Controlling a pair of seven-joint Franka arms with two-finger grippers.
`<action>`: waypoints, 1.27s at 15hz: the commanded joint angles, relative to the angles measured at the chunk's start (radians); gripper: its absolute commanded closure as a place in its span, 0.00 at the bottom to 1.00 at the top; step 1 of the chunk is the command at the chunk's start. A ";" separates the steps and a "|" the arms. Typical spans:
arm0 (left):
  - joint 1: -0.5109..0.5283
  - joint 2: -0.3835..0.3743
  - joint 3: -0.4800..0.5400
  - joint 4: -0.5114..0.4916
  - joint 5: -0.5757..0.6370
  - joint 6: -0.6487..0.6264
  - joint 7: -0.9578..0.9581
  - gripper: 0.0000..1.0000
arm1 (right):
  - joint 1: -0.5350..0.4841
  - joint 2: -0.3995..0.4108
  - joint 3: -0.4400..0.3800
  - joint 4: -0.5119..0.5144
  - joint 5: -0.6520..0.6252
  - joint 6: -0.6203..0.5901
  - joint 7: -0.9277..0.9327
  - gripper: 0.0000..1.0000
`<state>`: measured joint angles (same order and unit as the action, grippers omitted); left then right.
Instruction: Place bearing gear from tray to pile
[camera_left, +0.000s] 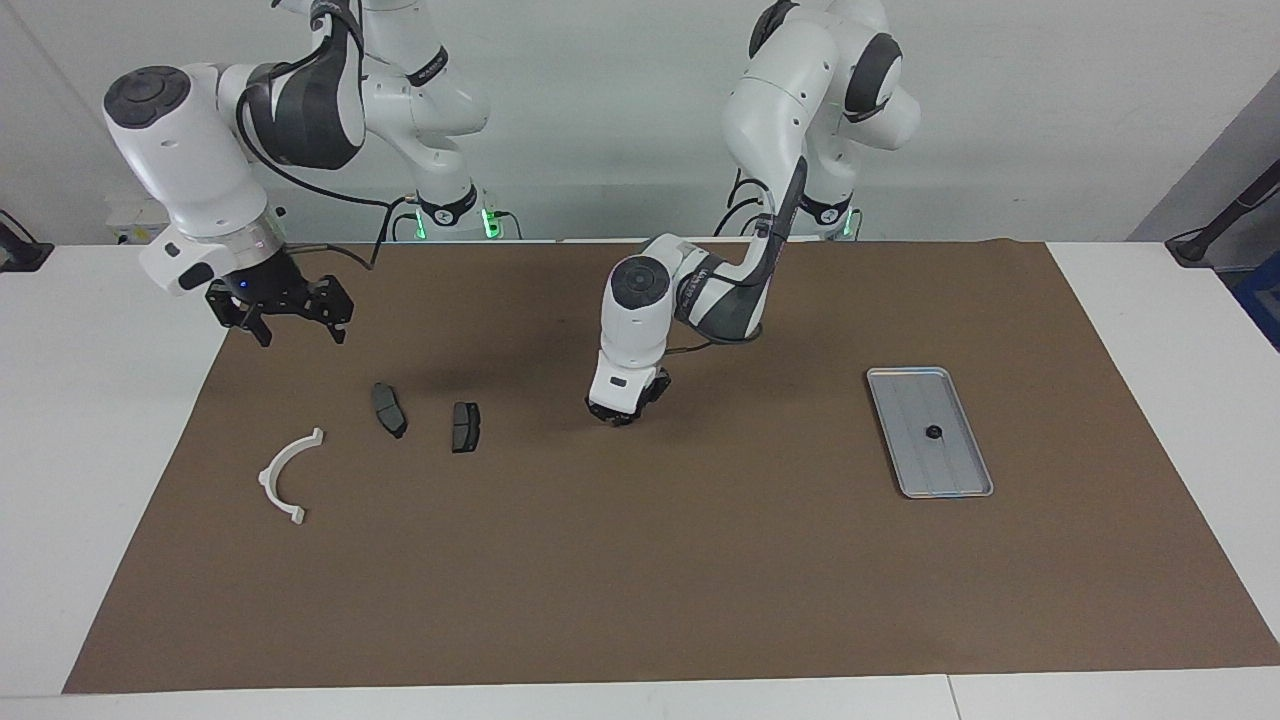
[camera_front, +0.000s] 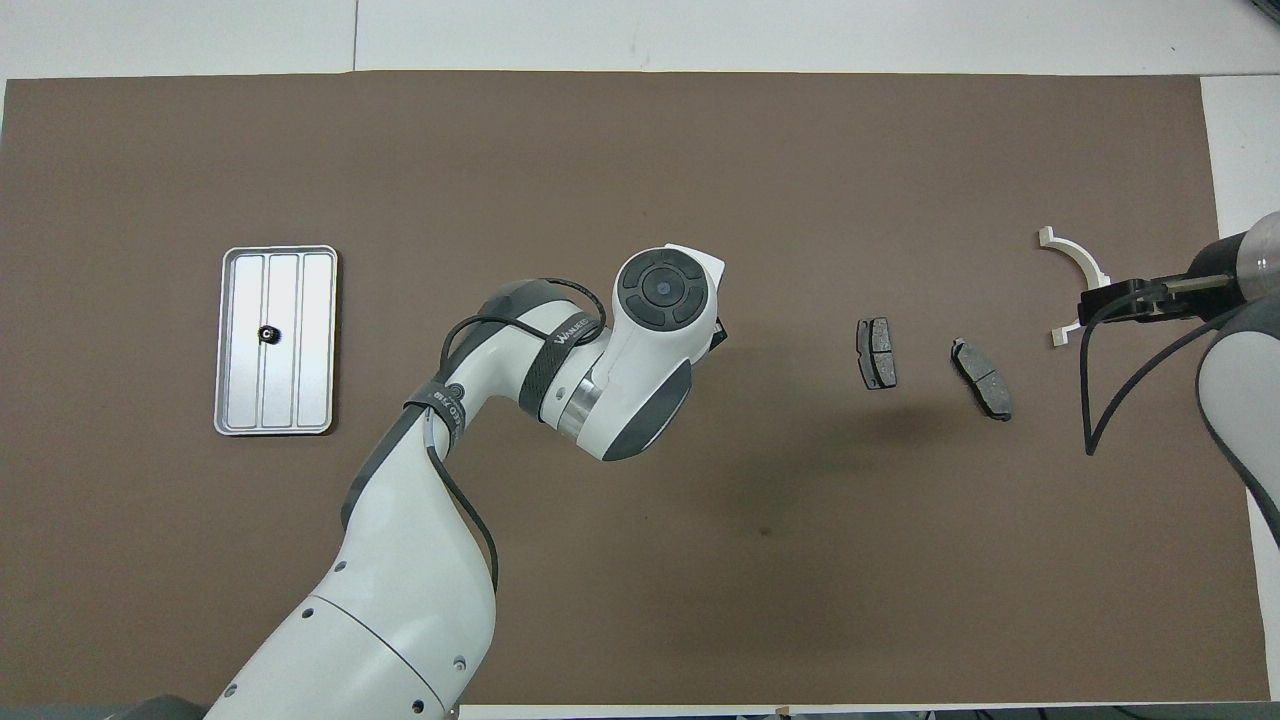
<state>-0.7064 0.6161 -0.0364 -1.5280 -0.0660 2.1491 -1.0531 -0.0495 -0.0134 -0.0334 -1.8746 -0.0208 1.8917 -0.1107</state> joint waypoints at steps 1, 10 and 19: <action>-0.018 -0.007 0.021 0.000 -0.011 -0.027 -0.015 0.22 | -0.001 0.023 0.010 -0.011 0.012 0.049 -0.004 0.01; 0.152 -0.140 0.026 0.019 -0.018 -0.247 0.095 0.00 | 0.149 0.193 0.024 0.074 0.012 0.170 0.202 0.03; 0.488 -0.272 0.032 -0.179 -0.009 -0.258 0.702 0.19 | 0.540 0.210 0.024 0.060 0.009 0.181 0.689 0.03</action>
<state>-0.2812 0.3917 0.0013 -1.6225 -0.0681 1.8693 -0.4842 0.4283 0.1878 -0.0031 -1.8253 -0.0198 2.0658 0.4989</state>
